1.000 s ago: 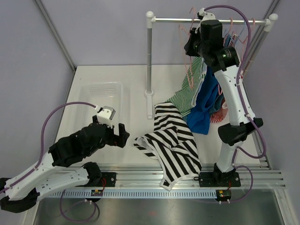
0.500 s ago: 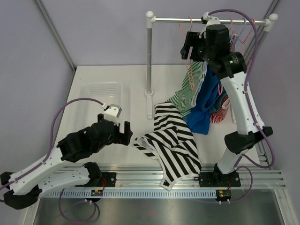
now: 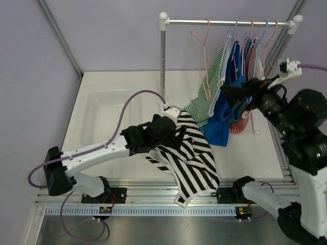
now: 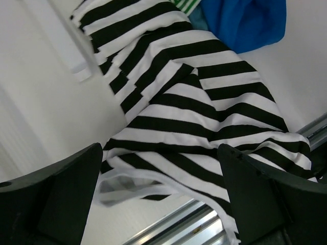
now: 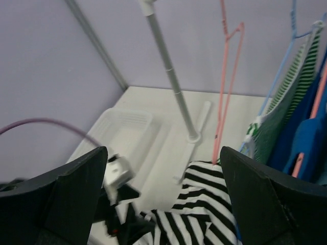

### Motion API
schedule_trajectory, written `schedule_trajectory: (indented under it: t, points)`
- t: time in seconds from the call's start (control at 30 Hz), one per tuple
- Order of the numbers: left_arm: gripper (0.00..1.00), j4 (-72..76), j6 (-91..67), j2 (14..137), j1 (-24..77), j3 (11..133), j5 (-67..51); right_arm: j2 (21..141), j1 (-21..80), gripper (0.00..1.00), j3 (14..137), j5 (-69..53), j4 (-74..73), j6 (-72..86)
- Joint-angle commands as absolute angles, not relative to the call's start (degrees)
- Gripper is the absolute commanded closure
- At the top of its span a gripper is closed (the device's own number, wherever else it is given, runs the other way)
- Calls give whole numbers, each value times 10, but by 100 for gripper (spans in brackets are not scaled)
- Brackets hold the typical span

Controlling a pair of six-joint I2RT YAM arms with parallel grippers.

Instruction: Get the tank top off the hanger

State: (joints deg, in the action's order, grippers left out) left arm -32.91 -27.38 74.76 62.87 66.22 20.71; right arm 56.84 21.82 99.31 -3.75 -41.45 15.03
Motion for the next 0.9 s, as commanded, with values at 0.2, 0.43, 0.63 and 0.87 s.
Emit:
schedule_trajectory:
  t: [0.2,0.43,0.63,0.87]
  points:
    - [1,-246,-267,995,649,757,120,406,224,0,855,-173,-407,178]
    - [1,-216,-285,1088,666,758,89,375,224,1,815,-214,-459,151]
    - [30,-202,-304,1125,671,726,91,348,225,1,790,-219,-445,157]
    - [100,-240,-322,1006,676,671,181,345,224,1,790,-217,-456,135]
